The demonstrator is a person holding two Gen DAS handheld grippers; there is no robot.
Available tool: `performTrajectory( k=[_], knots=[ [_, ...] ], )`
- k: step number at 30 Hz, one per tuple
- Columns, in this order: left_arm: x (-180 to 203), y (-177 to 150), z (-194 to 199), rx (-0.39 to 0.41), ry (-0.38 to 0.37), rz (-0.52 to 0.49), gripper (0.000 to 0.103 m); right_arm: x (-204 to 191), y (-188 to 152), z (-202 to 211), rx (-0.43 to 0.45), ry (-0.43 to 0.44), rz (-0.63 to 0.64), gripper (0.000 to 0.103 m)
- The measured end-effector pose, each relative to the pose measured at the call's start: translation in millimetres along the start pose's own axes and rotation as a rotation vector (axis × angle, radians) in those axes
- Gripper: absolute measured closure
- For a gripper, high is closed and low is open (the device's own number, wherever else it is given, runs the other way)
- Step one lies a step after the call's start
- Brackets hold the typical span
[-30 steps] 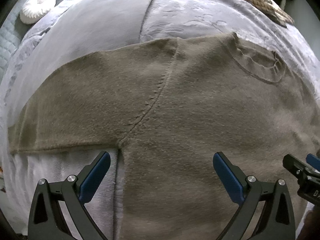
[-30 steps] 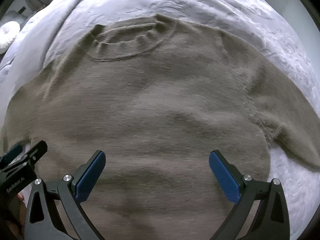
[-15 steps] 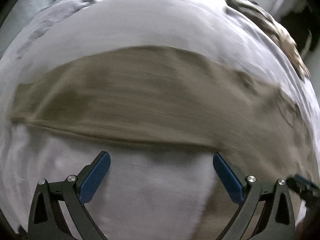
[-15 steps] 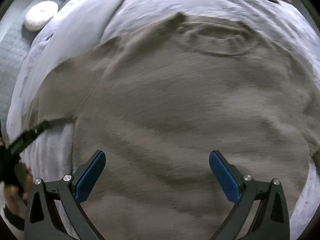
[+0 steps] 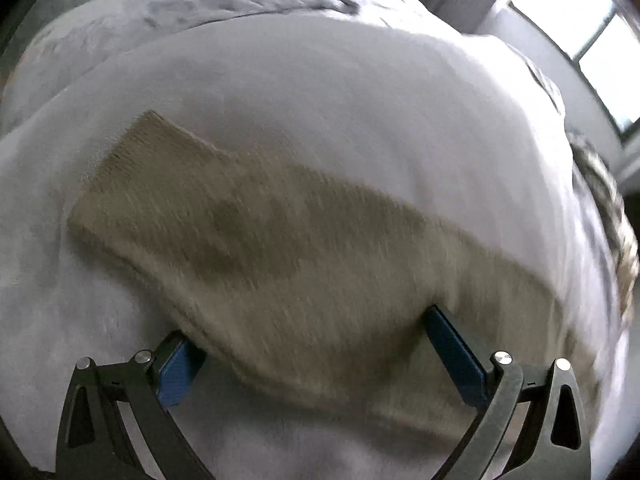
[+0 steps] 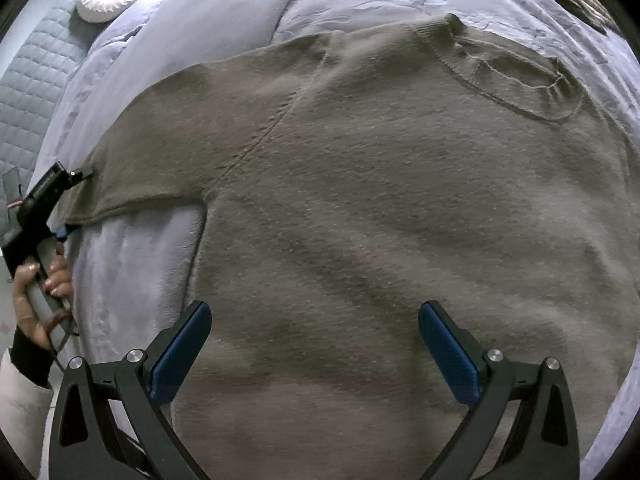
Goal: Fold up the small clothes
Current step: 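Grasp the side edge of the olive sweater with the left tool, then fold the held side over toward the sweater's middle, then open the left tool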
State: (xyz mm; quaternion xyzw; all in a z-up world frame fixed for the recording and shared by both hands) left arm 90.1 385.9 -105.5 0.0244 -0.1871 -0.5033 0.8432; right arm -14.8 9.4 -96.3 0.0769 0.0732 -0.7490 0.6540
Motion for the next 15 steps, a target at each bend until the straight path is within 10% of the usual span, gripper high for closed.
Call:
performTrajectory(
  k=[2,4,15],
  knots=[
    [-2.6,7.3,4.6,0.022,-0.01,0.008,0.035,-1.1,1.3,-1.2,0.002,0.008,-0.001,0.0],
    [-0.1,6.6,5.9,0.005,-0.097,-0.016,0.088,3.3,1.4,0.7,0.009,0.019,0.0,0.0],
    [83.6,-5.2,71.6,0.056,-0.398,-0.254,0.095,30.4,-7.4,24.1,0.093,0.093,-0.064,0.0]
  ],
)
Point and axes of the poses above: each gripper's, at about its wrist camera, not at the fingertips, and z roughly against the way its jaws point, x to its right, y to its top, the point moved 7 cm from there along -z, roughly the way its jaws point, and after that the axes turned 9 degrees about -x, right-handed, at the moved point
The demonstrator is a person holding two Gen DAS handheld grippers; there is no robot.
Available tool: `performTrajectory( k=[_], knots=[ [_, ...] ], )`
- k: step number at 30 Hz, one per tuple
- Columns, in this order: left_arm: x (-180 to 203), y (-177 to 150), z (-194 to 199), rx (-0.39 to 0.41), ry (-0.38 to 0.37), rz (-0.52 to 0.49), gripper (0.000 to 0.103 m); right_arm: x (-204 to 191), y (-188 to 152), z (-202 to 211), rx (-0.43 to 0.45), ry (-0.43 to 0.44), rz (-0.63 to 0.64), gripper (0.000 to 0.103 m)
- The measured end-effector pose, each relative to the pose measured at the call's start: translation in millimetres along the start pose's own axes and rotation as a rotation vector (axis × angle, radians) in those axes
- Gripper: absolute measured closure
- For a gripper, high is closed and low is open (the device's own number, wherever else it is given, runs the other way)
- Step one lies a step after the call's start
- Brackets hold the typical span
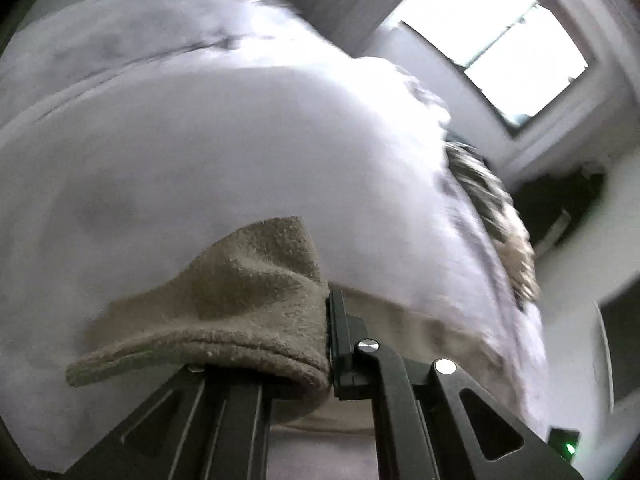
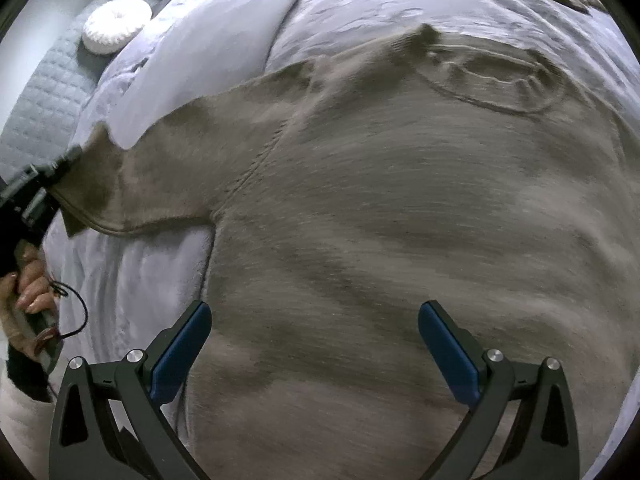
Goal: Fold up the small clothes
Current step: 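Fold the held side over toward the sweater's middle, then open the left tool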
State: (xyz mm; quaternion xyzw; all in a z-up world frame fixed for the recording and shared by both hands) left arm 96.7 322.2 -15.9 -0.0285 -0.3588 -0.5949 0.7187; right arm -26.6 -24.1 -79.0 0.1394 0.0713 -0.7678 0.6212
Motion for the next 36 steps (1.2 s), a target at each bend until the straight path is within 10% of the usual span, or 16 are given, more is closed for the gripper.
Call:
performTrajectory(
  k=[9,13,17,23,25,27,36],
  knots=[
    [205.7,-40.6,-41.4,-0.111,-0.235,-0.371,0.095,77.6,-6.5,51.0,0.119,0.005,-0.147,0.0],
    [276.9,-90.5,-81.0,-0.208,-0.252,-0.511,0.095,123.8,-17.2,64.5,0.147,-0.009,-0.242,0.0],
    [319.9,-138.7,-138.4,-0.278,-0.116,-0.64,0.094,169.9,-33.0,68.1,0.141,-0.025,-0.336,0.0],
    [312.0,-197.1,-205.1,-0.445,0.057,-0.698,0.092,206.6,-51.2,68.3,0.125,-0.047,-0.4,0.0],
    [305.7,-201.9,-215.9,-0.457,0.143,-0.711,0.043,210.3,-50.0,70.2,0.128,-0.057,-0.395,0.0],
    [302.6,-201.6,-208.5,-0.43,0.145,-0.72,0.032,206.8,-45.0,73.8,0.136,-0.085,-0.369,0.0],
    [259.4,-134.2,-135.3,-0.328,0.189,-0.711,0.032,127.9,16.2,77.7,0.19,-0.271,-0.03,0.0]
  ],
)
Point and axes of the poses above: each gripper's, at about its wrist camera, not at the fingertips, and z roughly against the way its jaws point, x to its right, y to its top, the point moved 7 cm from there along -z, roughly the way its jaws point, and after that the axes turned 9 degrees about -x, right-handed, at the moved point
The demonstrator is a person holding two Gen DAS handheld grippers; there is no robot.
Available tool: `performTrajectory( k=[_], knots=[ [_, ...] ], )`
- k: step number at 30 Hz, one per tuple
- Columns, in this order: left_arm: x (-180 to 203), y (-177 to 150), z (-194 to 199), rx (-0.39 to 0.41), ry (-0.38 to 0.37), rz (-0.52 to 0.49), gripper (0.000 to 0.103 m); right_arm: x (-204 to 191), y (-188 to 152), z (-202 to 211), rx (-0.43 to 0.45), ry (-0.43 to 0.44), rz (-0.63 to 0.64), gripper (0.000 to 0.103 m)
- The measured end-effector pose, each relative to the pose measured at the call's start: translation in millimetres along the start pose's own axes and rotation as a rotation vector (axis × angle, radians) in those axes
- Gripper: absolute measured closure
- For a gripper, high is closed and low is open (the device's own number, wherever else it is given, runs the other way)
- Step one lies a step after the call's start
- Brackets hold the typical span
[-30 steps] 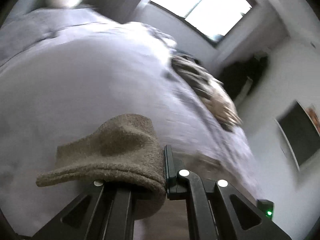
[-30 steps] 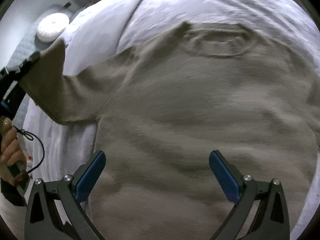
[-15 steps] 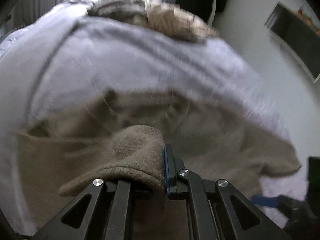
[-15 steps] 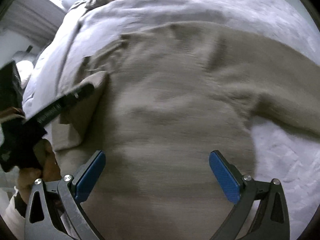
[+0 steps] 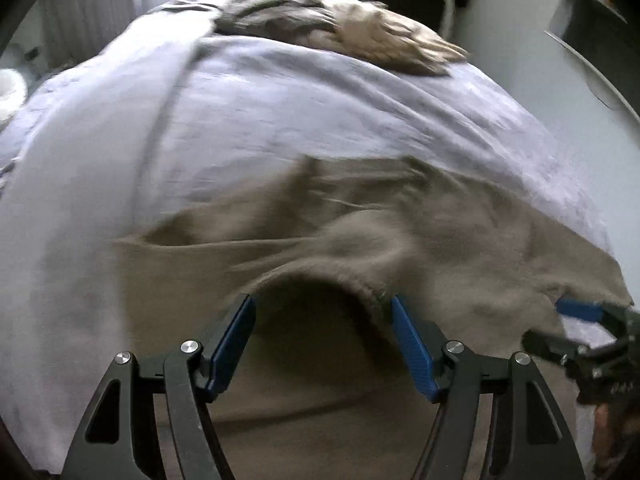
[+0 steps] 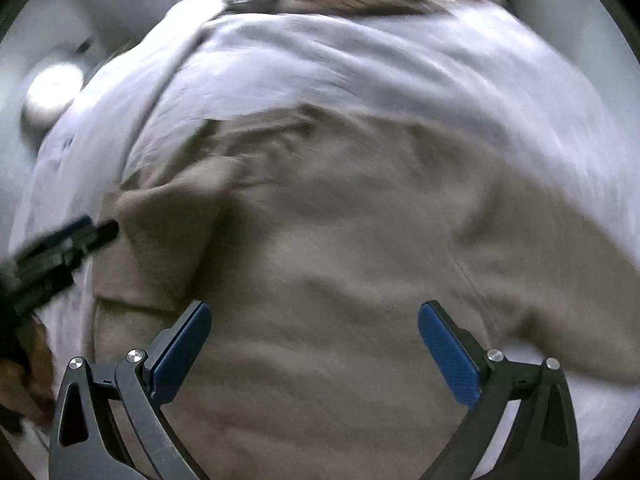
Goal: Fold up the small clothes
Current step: 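Fold the held side over toward the sweater's middle, then open the left tool, then fold the sleeve across the back with the right tool while the left tool pins the folded edge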
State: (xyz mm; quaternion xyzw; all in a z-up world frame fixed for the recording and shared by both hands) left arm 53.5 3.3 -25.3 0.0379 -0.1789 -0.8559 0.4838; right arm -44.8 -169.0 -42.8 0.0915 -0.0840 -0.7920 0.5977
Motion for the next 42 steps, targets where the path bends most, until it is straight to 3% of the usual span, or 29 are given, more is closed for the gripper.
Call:
performTrajectory(
  k=[4,8,10,12,13,14,15,19,21,23,27,29,33,35,36,37,38,40,42],
  knots=[
    [-75.5,2.0,2.2,0.004,0.175,0.107,0.032,-57.1,19.8,-6.8,0.036,-0.098,0.225,0.0],
    [-124.9,-7.4,-23.9,-0.091,0.165,0.217,0.032,-100.4,29.9,-28.3,0.046,-0.244,0.429,0.0],
    [-133.6,-14.0,-44.4,-0.152,0.121,0.247,0.032,-110.6,32.1,-42.8,0.052,-0.353,0.523,0.001],
    [-134.2,-18.2,-58.1,-0.188,0.077,0.272,0.032,-110.3,38.0,-50.1,0.082,-0.462,0.567,0.012],
    [-133.7,-18.8,-63.9,-0.194,0.058,0.283,0.032,-106.0,40.8,-48.8,0.085,-0.47,0.552,0.036],
    [-133.6,-18.0,-66.6,-0.188,0.057,0.288,0.032,-98.6,45.9,-46.5,0.079,-0.438,0.504,0.067],
    [-133.3,-17.0,-68.3,-0.184,0.057,0.288,0.032,-83.1,51.9,-38.7,0.071,-0.35,0.39,0.076],
    [-136.4,-11.8,-75.0,-0.177,0.031,0.307,0.032,-3.8,59.0,-12.2,0.107,0.007,-0.105,0.078],
    [-139.9,-10.7,-76.9,-0.177,0.012,0.322,0.032,42.3,44.2,-7.9,0.127,0.147,-0.338,0.072],
    [-143.8,-11.3,-75.9,-0.175,-0.001,0.327,0.032,81.2,23.0,-11.0,0.119,0.232,-0.524,0.034],
    [-143.2,-10.2,-75.3,-0.174,0.007,0.293,0.032,121.0,-20.1,-16.8,0.09,0.394,-0.777,0.03],
    [-142.1,-5.4,-77.1,-0.175,0.008,0.28,0.032,102.0,-28.2,-19.9,0.062,0.514,-0.783,0.03],
    [-143.2,4.1,-78.9,-0.181,-0.007,0.261,0.033,-16.7,-31.2,-39.9,-0.09,0.781,-0.619,0.03],
    [-143.4,9.8,-80.6,-0.183,-0.025,0.245,0.051,-78.6,-29.7,-54.9,-0.17,0.894,-0.557,0.03],
    [-144.8,11.9,-80.5,-0.187,-0.031,0.239,0.067,-111.6,-28.3,-64.7,-0.21,0.94,-0.537,0.03],
    [-146.4,15.1,-80.3,-0.19,-0.049,0.239,0.082,-131.0,-24.9,-72.1,-0.228,0.968,-0.532,0.03],
    [-146.9,16.7,-79.6,-0.195,-0.077,0.243,0.085,-148.5,-22.9,-78.6,-0.238,0.993,-0.534,0.031],
    [-147.2,19.6,-78.8,-0.201,-0.112,0.25,0.086,-172.2,-19.6,-90.9,-0.249,1.009,-0.569,0.033],
    [-151.6,17.0,-74.6,-0.2,-0.124,0.241,0.086,-176.9,-12.8,-103.4,-0.246,0.987,-0.628,0.049]
  ],
)
Point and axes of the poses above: each gripper's, at about its wrist camera, not at the fingertips, and z roughly against the way its jaws point, x to its right, y to its top, the point moved 7 cm from there along -z, roughly the way its jaws point, and after that the axes turned 9 degrees about -x, right-handed, at the moved point
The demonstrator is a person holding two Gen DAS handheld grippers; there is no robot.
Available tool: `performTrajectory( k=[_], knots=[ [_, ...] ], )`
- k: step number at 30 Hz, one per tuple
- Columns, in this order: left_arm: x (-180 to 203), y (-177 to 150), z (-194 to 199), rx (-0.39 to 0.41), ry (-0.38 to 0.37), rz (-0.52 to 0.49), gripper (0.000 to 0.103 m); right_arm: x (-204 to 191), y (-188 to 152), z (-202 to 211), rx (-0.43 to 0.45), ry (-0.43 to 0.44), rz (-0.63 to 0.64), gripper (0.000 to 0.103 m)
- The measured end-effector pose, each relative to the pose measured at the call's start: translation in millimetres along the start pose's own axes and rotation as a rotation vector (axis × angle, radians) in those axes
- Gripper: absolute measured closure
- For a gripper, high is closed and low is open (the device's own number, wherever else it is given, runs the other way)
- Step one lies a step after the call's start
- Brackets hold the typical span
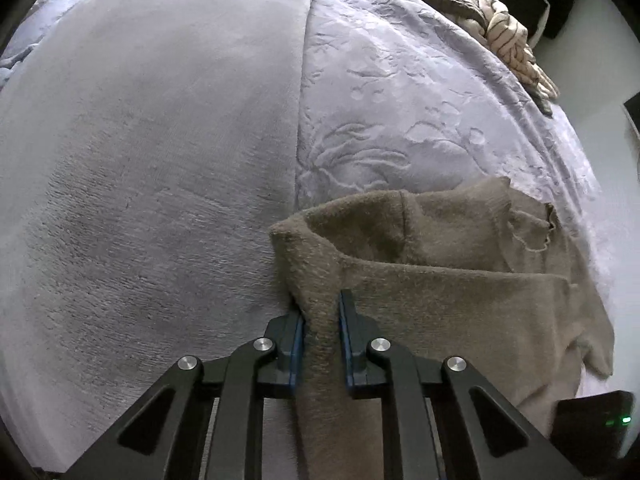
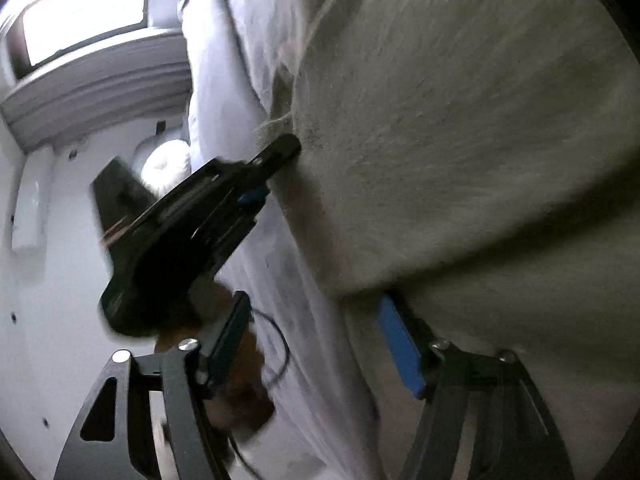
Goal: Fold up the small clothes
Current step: 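Fold the sleeve across the back with the right tool while the left tool pins the folded edge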
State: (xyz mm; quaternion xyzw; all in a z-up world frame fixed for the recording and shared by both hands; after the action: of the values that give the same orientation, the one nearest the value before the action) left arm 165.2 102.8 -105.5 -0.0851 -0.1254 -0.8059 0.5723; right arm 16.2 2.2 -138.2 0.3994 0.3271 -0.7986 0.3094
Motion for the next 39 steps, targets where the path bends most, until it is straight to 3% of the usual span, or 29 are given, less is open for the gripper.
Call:
performTrajectory(
  k=[2,6,10,12,13,14,15,16,17,21,25,27,28,33,36,39],
  knots=[
    [-3.0,-1.8,3.1,0.002,0.0,-0.021,0.086,4.6,5.3,-6.8,0.009,-0.028,-0.032,0.097],
    [-3.7,3.1,5.9,-0.001,-0.003,-0.053,0.089,-7.7,2.4,-20.0,-0.002,0.008,-0.001,0.097],
    [-9.5,2.8,-0.5,-0.008,0.035,-0.089,0.089,3.7,-2.4,-47.9,-0.07,-0.072,-0.001,0.097],
    [-13.7,2.4,-4.6,-0.013,0.032,-0.085,0.089,1.9,-3.6,-38.8,-0.084,-0.054,-0.006,0.094],
    [-15.2,2.1,-4.8,-0.014,0.027,-0.08,0.089,0.7,-4.4,-29.9,-0.091,-0.069,0.009,0.09],
    [-15.2,2.3,-3.4,-0.01,0.027,-0.079,0.089,-1.1,-5.0,-17.1,-0.089,-0.093,0.038,0.078],
    [-14.7,2.1,-2.4,-0.007,0.031,-0.083,0.089,-2.6,-2.7,7.7,-0.053,-0.124,0.084,0.069],
    [-14.2,2.1,-1.7,-0.004,0.04,-0.093,0.089,-2.5,1.3,31.8,-0.006,-0.16,0.112,0.048],
    [-14.3,2.2,-1.8,-0.003,0.045,-0.098,0.089,0.2,6.7,58.2,0.055,-0.2,0.13,0.042],
    [-15.1,1.8,-2.7,0.008,0.052,-0.093,0.089,32.2,37.4,176.1,0.321,-0.36,0.036,0.042],
    [-15.3,-0.4,-2.8,0.018,0.063,-0.087,0.089,56.0,62.9,236.3,0.442,-0.354,-0.087,0.045],
    [-14.8,0.5,-3.2,0.018,0.066,-0.085,0.089,63.2,70.8,249.3,0.436,-0.365,-0.102,0.066],
    [-15.1,0.6,-3.3,0.02,0.068,-0.082,0.089,69.7,73.7,253.3,0.428,-0.377,-0.094,0.095],
    [-15.5,-0.5,-5.0,0.03,0.094,-0.091,0.089,58.4,81.1,260.9,0.448,-0.618,0.11,0.096],
    [-14.6,0.4,-6.4,0.035,0.09,-0.082,0.089,78.6,77.9,276.1,0.44,-0.62,0.028,0.095],
    [-15.8,0.4,-3.4,0.038,0.081,-0.056,0.089,83.7,74.1,299.0,0.491,-0.629,-0.032,0.094]
  ],
)
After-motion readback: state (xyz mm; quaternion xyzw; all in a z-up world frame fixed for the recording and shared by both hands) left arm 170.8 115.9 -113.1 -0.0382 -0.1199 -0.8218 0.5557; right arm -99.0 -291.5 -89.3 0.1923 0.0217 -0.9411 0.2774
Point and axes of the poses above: each gripper's, at about its wrist camera, not at the fingertips, and z roughly against the way its jaws point, x to its right, y to its top, the point moved 7 cm from there along -z, roughly the way its jaws point, and after that the axes turned 9 degrees about -x, right-handed, at the moved point
